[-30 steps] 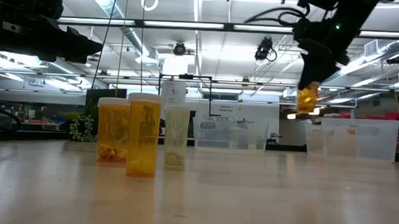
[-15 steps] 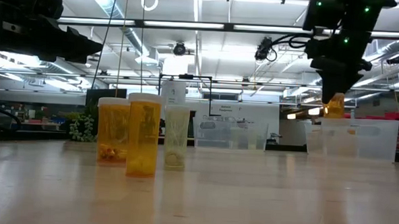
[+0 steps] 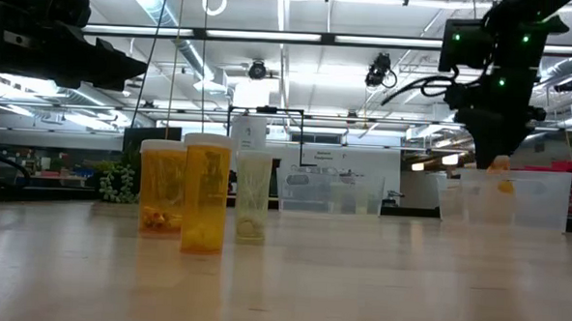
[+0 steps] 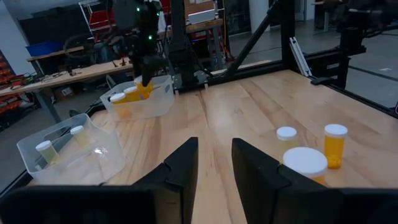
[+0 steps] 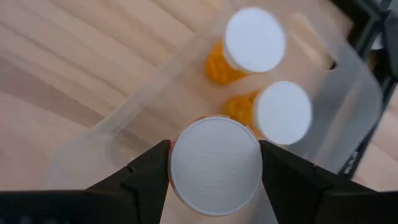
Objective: Pick and place medicine bottles into bin by pill shape (circle, oval)
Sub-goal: Put the big orange pill bottle into the right transparent bin
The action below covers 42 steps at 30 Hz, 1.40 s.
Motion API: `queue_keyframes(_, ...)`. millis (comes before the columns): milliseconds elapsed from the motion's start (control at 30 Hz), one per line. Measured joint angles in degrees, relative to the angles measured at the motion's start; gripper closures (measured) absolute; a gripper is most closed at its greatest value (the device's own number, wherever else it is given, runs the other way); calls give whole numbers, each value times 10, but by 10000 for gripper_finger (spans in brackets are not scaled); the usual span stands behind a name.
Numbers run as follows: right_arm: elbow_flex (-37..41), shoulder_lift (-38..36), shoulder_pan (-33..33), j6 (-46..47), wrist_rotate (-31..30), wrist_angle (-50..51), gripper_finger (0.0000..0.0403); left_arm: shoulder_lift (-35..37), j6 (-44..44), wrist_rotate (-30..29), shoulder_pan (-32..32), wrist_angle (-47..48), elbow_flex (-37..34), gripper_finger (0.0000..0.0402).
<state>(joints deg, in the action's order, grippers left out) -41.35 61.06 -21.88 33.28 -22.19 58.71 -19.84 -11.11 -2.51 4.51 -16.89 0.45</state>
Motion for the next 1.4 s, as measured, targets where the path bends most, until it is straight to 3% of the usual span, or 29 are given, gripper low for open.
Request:
queue_keyframes(267, 45, 0, -22, -20, 29, -64, 168, 0, 0, 0, 0, 0, 0, 294)
queue_keyframes(1400, 56, 0, -35, -14, 49, -125, 168, 0, 0, 0, 0, 0, 0, 294)
